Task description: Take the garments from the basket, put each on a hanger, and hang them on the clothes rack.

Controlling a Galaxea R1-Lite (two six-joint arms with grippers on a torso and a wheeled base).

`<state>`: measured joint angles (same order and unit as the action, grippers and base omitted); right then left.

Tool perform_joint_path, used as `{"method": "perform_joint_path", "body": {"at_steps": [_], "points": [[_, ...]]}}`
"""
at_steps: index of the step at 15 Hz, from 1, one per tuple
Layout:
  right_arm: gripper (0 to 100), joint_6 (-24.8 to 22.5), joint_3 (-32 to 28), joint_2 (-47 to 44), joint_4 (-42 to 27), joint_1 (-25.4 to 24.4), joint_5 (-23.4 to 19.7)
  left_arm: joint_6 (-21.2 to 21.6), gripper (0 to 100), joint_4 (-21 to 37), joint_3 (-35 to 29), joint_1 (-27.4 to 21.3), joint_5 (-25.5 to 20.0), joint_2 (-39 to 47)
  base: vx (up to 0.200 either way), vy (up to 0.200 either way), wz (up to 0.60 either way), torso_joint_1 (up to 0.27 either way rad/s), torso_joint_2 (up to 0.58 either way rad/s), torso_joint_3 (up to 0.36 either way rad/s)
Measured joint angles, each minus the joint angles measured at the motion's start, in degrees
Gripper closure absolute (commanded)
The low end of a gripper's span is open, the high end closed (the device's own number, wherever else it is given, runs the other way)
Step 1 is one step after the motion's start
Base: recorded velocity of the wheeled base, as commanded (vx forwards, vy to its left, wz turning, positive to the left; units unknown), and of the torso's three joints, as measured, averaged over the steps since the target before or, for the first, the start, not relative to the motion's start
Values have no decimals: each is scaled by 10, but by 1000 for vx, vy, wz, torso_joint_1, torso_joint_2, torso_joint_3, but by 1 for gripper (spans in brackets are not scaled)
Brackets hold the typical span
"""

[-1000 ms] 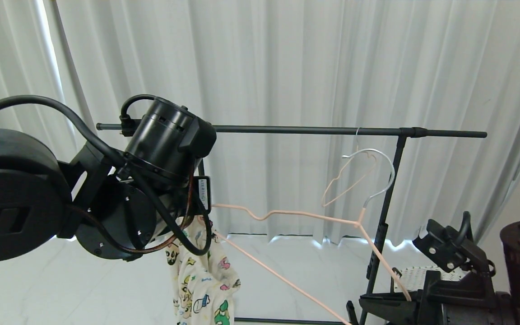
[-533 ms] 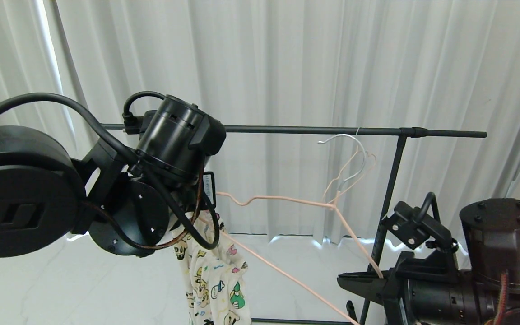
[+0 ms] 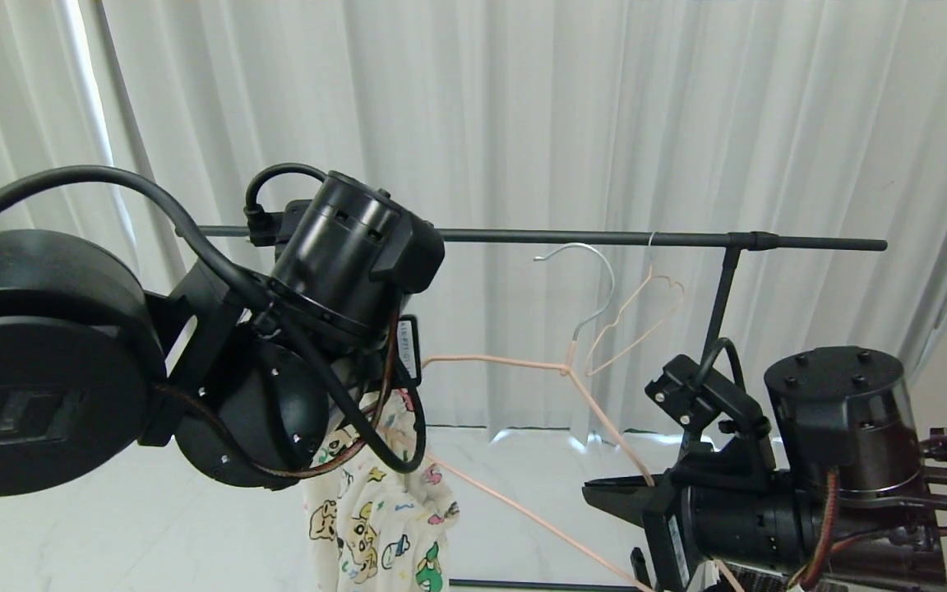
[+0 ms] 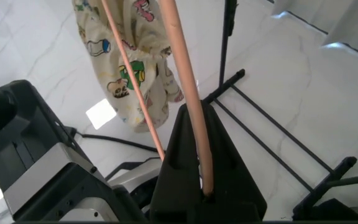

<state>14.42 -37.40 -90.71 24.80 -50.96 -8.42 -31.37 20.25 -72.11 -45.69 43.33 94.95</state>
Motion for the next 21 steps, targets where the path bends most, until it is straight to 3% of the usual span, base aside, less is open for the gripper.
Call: {"method": "perform_joint_path", "body": {"at_steps": [7,11,14,18,19,21], "points": [[100,7,-45,-46,3,-38,26,-28,100,0,-38,-75,-2,18,0,0,0,0,0,0],[100,38,-80,-73,3,-60,48,-29,100,0,-80,-94,-2,44,0,0,0,0,0,0],[100,39,-90,-83,2,-62,54,-36,100,0,-81,-116,2,52,0,0,0,0,0,0],[100,62,-91,-86,3,-58,94,-27,100,0,-63,-116,3,45,0,0,0,0,0,0],[100,68,-91,-85,4,-57,104,-22,0,0,-58,-114,3,39,0,0,0,0,0,0],[100,73,-91,-83,4,-56,111,-13,0,1,-52,-111,3,31,0,0,0,0,0,0]]}}
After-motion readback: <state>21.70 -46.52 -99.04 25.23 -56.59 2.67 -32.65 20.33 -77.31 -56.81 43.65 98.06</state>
